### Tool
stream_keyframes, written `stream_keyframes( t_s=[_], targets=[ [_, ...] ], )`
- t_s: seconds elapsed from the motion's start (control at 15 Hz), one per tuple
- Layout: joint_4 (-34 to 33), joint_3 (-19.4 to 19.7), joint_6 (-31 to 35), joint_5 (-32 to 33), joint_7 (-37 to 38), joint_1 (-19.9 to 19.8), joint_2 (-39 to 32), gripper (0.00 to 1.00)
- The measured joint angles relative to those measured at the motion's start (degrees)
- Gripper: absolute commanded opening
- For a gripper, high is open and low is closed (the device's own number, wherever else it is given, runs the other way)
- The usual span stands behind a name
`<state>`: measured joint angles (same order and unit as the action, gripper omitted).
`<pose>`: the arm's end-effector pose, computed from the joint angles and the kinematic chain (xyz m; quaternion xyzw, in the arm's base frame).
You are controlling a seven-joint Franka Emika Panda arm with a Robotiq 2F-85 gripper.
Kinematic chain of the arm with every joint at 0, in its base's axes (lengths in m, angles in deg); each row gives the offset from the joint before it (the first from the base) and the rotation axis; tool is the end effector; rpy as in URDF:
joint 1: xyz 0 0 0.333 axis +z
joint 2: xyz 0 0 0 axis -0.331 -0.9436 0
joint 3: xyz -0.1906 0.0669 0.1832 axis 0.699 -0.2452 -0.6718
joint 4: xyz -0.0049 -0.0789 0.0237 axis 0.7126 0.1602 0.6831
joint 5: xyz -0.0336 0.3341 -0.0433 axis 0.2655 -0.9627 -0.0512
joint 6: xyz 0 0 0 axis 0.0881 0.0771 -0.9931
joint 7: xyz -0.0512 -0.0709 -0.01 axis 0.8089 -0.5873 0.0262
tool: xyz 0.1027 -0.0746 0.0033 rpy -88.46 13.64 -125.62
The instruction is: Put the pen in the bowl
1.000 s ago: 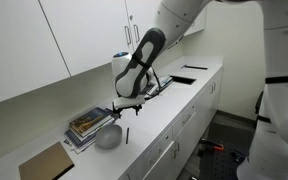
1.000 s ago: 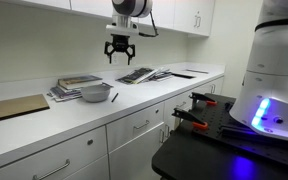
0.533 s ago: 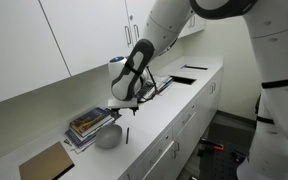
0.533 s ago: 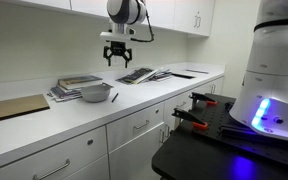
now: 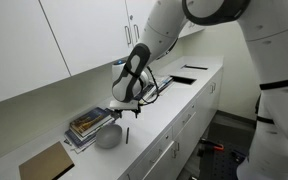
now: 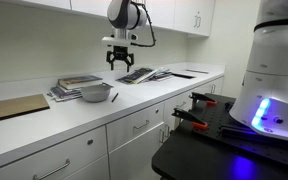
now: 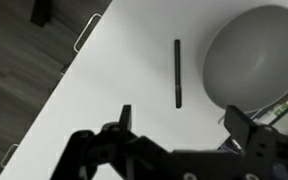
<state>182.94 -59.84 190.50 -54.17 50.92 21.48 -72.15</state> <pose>0.5472 -0.0504 0.2154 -0.8485 0.5249 -0.0672 0.0108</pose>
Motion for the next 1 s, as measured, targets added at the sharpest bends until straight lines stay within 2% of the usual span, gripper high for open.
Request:
stream_keyframes(
  t_s=[0.27,0.67,0.87,0.93,1.0],
  targets=[
    [-4.67,1.75,-0.03,-3.74,-0.19,-0.69,-5.89,1.00],
    [-14.76,3.36,-1.08,-4.07,-0.04,-0.36,-17.65,1.00],
    [-20.35,3.43,-2.78,-5.01,-0.67,-0.91,-22.90,0.93],
    [-21.95,3.03,-3.39,-5.86,-1.48,-1.34,-24.30,0.88],
    [-23.44,2.37,-4.22,-6.95,-2.68,-1.96,-25.49,0.89]
  ],
)
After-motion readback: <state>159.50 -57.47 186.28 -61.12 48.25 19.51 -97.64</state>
